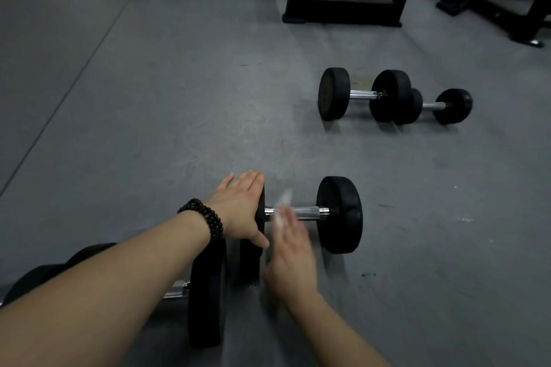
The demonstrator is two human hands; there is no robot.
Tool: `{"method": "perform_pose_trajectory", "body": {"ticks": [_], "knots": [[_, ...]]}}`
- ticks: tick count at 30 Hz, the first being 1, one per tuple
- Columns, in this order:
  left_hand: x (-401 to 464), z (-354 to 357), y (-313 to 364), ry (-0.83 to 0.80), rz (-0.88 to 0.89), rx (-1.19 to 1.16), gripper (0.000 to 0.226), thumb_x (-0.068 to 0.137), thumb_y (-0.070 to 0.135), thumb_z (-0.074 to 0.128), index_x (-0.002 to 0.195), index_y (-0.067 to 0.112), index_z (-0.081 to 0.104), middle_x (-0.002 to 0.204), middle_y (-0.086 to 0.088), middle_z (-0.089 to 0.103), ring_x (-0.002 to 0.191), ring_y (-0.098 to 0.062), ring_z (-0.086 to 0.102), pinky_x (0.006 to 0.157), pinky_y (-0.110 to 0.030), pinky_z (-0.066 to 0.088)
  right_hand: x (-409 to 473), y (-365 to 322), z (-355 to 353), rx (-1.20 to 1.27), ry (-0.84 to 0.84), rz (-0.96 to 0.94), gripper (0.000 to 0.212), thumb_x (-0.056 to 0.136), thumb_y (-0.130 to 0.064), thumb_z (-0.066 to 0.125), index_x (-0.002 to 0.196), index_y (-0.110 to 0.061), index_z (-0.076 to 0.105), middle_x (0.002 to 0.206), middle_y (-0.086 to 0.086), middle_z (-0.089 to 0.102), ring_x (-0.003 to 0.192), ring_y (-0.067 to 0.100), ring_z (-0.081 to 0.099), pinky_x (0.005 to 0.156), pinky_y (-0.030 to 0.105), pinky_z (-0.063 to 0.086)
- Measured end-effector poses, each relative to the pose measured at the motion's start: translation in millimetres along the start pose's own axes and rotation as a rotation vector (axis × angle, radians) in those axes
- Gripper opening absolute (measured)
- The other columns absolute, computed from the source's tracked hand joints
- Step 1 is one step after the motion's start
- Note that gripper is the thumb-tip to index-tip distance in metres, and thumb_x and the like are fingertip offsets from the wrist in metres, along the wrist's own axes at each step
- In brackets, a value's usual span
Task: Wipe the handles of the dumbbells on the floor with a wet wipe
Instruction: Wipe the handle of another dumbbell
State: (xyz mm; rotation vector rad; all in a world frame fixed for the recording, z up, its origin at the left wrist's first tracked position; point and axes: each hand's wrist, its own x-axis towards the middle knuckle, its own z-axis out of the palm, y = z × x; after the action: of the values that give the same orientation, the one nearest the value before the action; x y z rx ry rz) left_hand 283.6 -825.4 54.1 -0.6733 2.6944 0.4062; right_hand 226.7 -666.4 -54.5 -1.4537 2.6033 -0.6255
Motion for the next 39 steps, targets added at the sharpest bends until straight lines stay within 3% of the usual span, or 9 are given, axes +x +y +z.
{"method": "perform_pose_trajectory", "body": {"ticks": [3,8,12,17,22,26,29,34,39], "knots": [[3,3,0,0.027,-0.005,0.019,0.15,0.052,0.072,0.081,0.155,0.011,-0.009,0.165,-0.003,-0.004,0.151,-0.017,-0.008,0.123,-0.041,-0.002,-2,-1,5,-0.025,-0.021,-0.093,0.089,0.076,-0.014,0.047,0.157,-0.013,0.013,0.164,0.001,0.003,0.152,0.017,-0.003,0.122,0.04,0.016],[4,5,-3,0.09,-0.021,-0.061,0.146,0.052,0.066,0.084,0.156,0.014,-0.005,0.164,-0.001,-0.001,0.151,-0.015,-0.005,0.123,-0.037,-0.003,8,12,-5,0.034,0.05,0.23,0.097,0.07,-0.011,0.062,0.155,-0.007,0.015,0.163,0.011,0.016,0.151,0.025,0.008,0.121,0.044,0.018],[7,3,-4,0.061,-0.01,-0.085,0.144,0.054,0.065,0.085,0.156,0.013,-0.002,0.164,-0.002,0.0,0.151,-0.018,-0.001,0.123,-0.035,0.001,9,1,0,0.03,-0.008,0.011,0.083,0.081,-0.027,0.036,0.157,-0.01,0.009,0.165,0.004,0.0,0.152,0.017,-0.007,0.123,0.038,0.007],[7,2,-7,0.082,0.005,-0.07,0.143,0.054,0.069,0.082,0.156,0.013,-0.001,0.164,-0.001,0.003,0.151,-0.016,0.002,0.123,-0.034,0.002,14,24,-6,-0.038,0.046,0.211,0.097,0.07,-0.011,0.066,0.155,-0.005,0.018,0.162,0.014,0.02,0.15,0.027,0.014,0.12,0.045,0.022],[0,6,-6,0.167,0.035,-0.053,0.139,0.057,0.07,0.08,0.156,0.011,0.002,0.164,-0.003,0.004,0.15,-0.018,0.007,0.122,-0.033,0.005,7,-7,3,-0.014,-0.027,-0.087,0.087,0.078,-0.016,0.052,0.156,-0.011,0.014,0.163,0.003,0.003,0.152,0.018,-0.002,0.122,0.04,0.013],[-3,5,-4,0.257,0.049,-0.068,0.129,0.061,0.064,0.081,0.155,0.013,0.009,0.162,-0.002,0.01,0.148,-0.021,0.015,0.121,-0.033,0.009,15,28,-10,-0.05,0.08,0.16,0.095,0.068,-0.005,0.063,0.153,-0.007,0.022,0.16,0.012,0.026,0.149,0.027,0.019,0.12,0.042,0.021],[-5,7,-2,0.346,0.054,-0.085,0.114,0.069,0.058,0.078,0.154,0.015,0.017,0.16,-0.001,0.019,0.145,-0.021,0.023,0.12,-0.032,0.012,24,13,-13,0.027,0.148,0.188,0.091,0.07,-0.006,0.058,0.153,-0.003,0.021,0.162,0.014,0.02,0.151,0.028,0.012,0.12,0.046,0.023],[-4,18,-3,0.411,0.049,-0.104,0.095,0.083,0.052,0.068,0.155,0.015,0.02,0.161,0.001,0.019,0.148,-0.016,0.017,0.12,-0.032,0.012,30,3,-10,-0.029,-0.001,0.166,0.088,0.08,-0.017,0.055,0.157,-0.013,0.011,0.165,0.013,-0.001,0.151,0.028,-0.005,0.122,0.048,0.012],[2,23,-8,0.413,0.058,-0.145,0.091,0.087,0.049,0.065,0.156,0.014,0.017,0.163,0.001,0.015,0.15,-0.015,0.01,0.121,-0.032,0.011,28,15,-6,-0.083,0.01,0.207,0.093,0.077,-0.017,0.061,0.156,-0.031,0.013,0.163,0.021,0.003,0.151,0.034,-0.004,0.121,0.046,0.006]]}}
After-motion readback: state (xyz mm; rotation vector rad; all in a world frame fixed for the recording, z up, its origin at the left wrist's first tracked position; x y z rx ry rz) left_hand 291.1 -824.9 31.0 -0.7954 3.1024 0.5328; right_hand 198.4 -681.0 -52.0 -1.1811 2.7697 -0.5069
